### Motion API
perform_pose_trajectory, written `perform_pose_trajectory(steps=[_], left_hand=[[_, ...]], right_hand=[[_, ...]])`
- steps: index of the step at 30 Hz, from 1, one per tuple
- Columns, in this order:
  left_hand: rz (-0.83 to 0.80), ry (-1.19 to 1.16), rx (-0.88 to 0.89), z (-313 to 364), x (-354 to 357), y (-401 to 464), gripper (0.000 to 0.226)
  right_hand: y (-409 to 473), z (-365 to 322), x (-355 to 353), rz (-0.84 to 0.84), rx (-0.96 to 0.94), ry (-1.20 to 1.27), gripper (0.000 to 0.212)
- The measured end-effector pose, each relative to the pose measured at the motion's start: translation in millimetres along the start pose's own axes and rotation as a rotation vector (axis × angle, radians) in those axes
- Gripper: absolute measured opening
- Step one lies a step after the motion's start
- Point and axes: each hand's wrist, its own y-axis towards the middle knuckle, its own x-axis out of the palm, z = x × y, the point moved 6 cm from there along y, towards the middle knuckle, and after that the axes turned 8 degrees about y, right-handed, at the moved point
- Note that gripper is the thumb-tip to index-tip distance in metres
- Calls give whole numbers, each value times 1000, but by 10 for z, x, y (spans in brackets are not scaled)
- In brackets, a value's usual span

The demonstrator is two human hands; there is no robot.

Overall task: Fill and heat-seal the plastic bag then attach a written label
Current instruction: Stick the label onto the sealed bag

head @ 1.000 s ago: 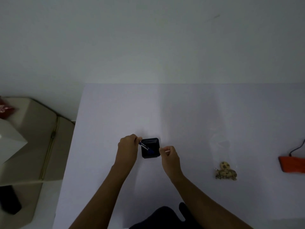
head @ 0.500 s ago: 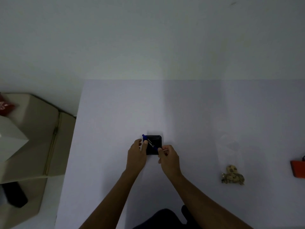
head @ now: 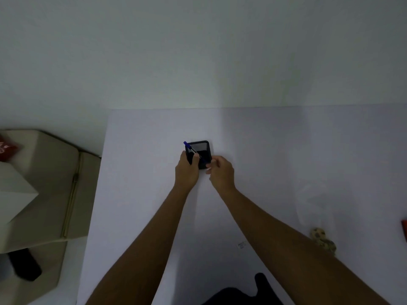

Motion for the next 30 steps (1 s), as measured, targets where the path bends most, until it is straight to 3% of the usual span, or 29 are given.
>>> perform_pose_trajectory(steps=[6,10,14,22,30], left_hand=[[-22,55,-30,76,-114,74,33],[79,246,-40,37,-183,-254,59],[157,356,75,-160,-59,-753,49],[-181,399,160,-542,947,-1776,9],[-318,463,189,-807,1663,-2098,12]], right_hand=[[-18,-59,39,-133,-11,7,35],[-322,130,-209,-129,1,58,35],[-735,484,-690,-57,-16,-1,31],[-1446,1267,-1518,121,-12,-148,34],[-1704,1858,-1738,41,30,-169,52]])
